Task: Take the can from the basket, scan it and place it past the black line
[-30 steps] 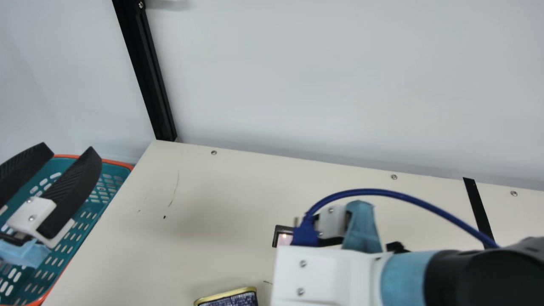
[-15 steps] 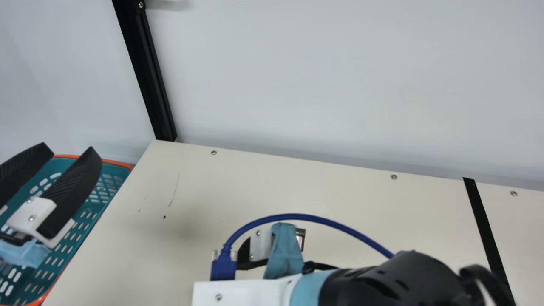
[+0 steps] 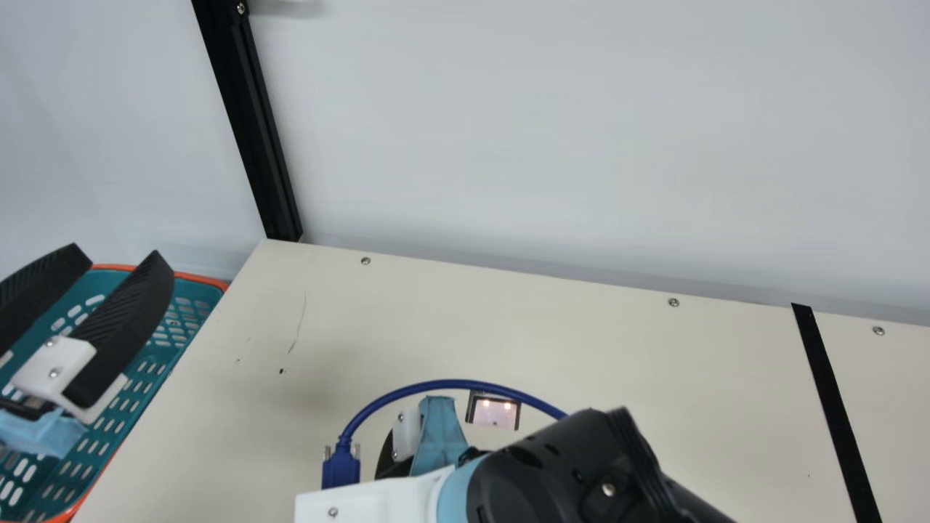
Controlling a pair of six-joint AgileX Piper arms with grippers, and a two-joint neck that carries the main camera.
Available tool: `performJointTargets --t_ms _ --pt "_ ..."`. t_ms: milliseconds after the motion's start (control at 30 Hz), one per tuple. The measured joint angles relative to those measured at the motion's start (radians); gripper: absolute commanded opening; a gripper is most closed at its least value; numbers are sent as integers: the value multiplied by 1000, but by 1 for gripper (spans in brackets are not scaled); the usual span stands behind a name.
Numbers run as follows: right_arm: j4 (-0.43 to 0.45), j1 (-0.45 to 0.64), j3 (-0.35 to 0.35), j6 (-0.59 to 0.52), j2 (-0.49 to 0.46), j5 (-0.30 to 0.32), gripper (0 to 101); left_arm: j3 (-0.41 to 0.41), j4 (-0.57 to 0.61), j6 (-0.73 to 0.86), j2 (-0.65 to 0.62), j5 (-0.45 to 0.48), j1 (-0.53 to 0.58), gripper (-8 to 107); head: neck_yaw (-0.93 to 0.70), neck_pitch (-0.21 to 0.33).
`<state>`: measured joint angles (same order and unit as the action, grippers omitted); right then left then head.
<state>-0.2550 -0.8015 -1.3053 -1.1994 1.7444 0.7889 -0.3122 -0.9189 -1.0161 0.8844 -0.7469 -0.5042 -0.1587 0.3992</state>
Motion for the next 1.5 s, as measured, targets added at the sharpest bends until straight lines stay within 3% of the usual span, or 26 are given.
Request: performJointTargets --t_ms 667,700,733,1133,1500 --pt "28 31 -108 -6 176 20 101 0 0 0 0 0 0 90 0 5" --pt "28 31 -110 -6 181 21 46 0 0 0 0 0 0 90 0 5" --pt "29 32 -113 -5 187 20 0 0 0 0 0 0 0 90 0 5" --pt "5 45 -131 18 215 8 0 0 0 0 0 0 0 90 0 5" --pt "-3 47 -110 34 162 -4 0 0 0 0 0 0 0 90 0 5"
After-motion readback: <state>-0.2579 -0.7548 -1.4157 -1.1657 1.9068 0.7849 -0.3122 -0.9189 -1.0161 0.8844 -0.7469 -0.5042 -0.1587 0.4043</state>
